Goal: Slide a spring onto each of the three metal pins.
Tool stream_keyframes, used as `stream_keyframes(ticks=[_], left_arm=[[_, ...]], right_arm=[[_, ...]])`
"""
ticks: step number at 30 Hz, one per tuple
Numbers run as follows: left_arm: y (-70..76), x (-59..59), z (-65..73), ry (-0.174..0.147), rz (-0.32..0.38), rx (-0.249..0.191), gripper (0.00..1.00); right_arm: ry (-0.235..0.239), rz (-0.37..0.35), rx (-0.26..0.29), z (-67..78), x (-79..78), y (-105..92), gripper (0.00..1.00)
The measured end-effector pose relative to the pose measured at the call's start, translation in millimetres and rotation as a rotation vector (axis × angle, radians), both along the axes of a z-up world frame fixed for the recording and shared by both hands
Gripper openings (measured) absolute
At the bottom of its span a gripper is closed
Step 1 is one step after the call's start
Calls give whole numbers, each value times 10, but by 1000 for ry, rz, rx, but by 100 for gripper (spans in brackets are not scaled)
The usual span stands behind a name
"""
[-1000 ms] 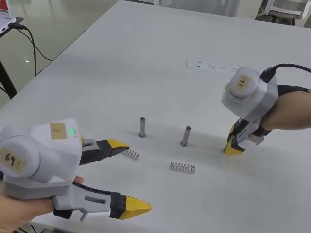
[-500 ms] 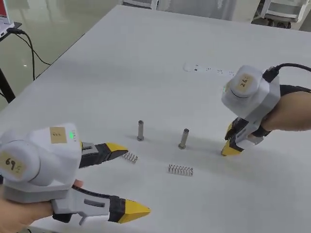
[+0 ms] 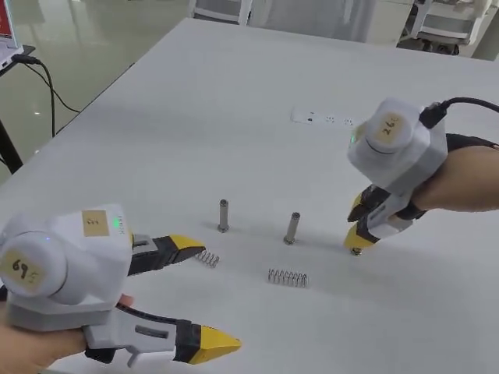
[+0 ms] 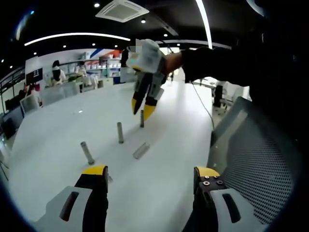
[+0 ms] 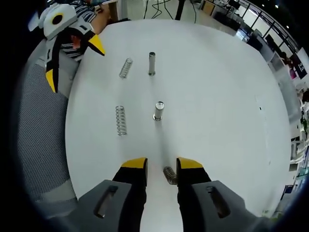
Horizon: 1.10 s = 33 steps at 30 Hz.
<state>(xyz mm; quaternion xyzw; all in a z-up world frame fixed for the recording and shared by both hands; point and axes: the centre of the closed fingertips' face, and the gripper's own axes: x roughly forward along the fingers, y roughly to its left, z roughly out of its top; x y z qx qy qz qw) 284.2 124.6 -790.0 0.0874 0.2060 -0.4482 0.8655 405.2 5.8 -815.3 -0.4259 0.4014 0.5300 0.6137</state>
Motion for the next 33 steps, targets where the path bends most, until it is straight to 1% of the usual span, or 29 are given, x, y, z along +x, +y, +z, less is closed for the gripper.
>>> stream_keyframes(ticks=[6,13,14,18,22,33], left_arm=[[-3,-4,-4,-1,-4,0,67],[-3,-9,-6,-2,-8,1,67],[-4,-9,-5,-3,-8,1,67],[-1,-10,-6,-3,-8,1,67],[-2,-13,-10,-2,-10,2,67],[-10,-17,-16,2,-15,2,66]], right_arm=[[11,33,20,10,-145,157,21],[46,82,17,-104,-340,313,20],[50,86,16,-131,-328,322,20],[71,107,6,-217,-416,367,20],[84,117,-1,-286,-468,396,19],[112,129,-9,-432,-543,480,16]])
